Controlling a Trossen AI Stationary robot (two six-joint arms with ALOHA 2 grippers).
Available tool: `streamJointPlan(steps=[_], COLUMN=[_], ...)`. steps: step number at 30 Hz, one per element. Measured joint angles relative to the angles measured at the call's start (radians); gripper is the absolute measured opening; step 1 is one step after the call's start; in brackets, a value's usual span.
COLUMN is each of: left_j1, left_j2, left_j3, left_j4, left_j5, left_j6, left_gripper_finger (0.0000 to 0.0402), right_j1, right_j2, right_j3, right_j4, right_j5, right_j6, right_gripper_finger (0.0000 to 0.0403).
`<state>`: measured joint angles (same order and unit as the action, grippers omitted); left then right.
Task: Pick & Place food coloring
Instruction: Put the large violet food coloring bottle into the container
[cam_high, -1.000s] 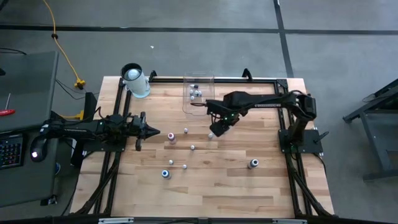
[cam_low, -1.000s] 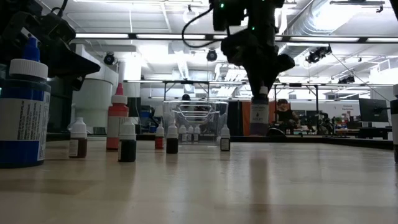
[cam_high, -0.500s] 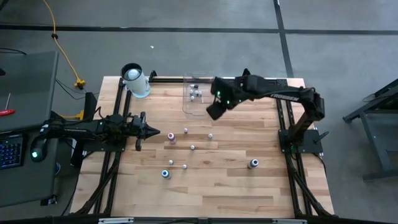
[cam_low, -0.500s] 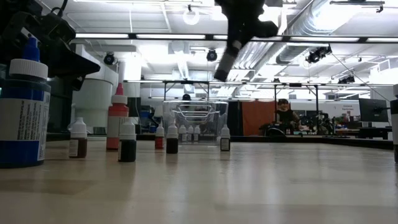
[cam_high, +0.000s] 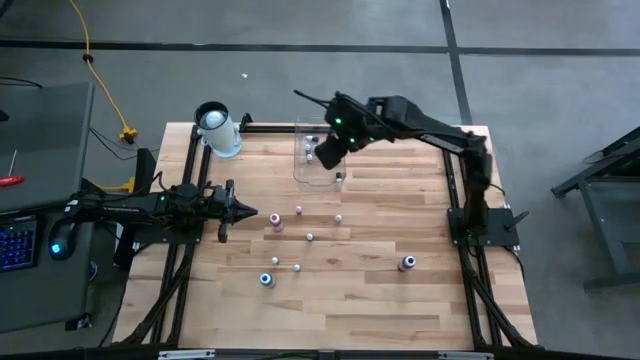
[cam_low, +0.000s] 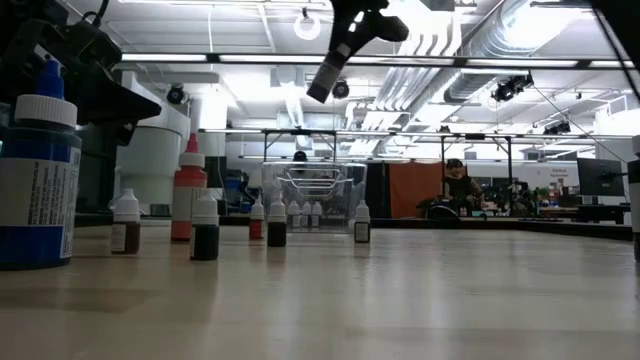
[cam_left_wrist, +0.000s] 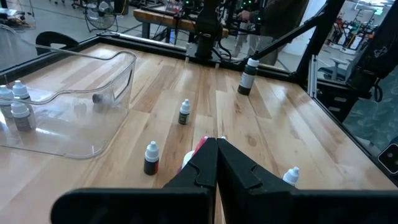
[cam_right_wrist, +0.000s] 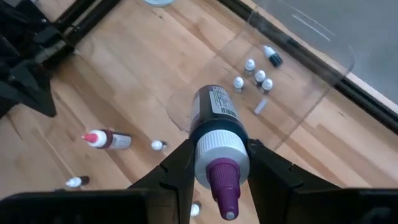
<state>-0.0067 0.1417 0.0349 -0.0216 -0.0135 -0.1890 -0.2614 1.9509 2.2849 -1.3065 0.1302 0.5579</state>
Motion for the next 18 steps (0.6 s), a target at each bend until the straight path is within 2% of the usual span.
streamJointPlan(steps=[2, 6, 18], left_j1=[0.0, 0.0, 0.0], left_j2=[0.0, 0.0, 0.0], left_j3=[0.0, 0.0, 0.0], left_j4=[0.0, -0.001, 0.002], left_j5=[0.0, -0.001, 0.0], left_j6=[0.0, 0.0, 0.0], left_gripper_finger=[0.0001, 0.0001, 0.0001], right_j1=[-0.018, -0.072, -0.257], right_j2=[0.059, 0.09, 0.222], right_j3=[0.074, 0.003, -0.008], right_j4=[-0.028, 0.055, 0.134], right_j5=[-0.008, -0.073, -0.051], right_j6=[-0.02, -0.032, -0.044], right_gripper_finger=[0.0113, 0.0113, 0.0113])
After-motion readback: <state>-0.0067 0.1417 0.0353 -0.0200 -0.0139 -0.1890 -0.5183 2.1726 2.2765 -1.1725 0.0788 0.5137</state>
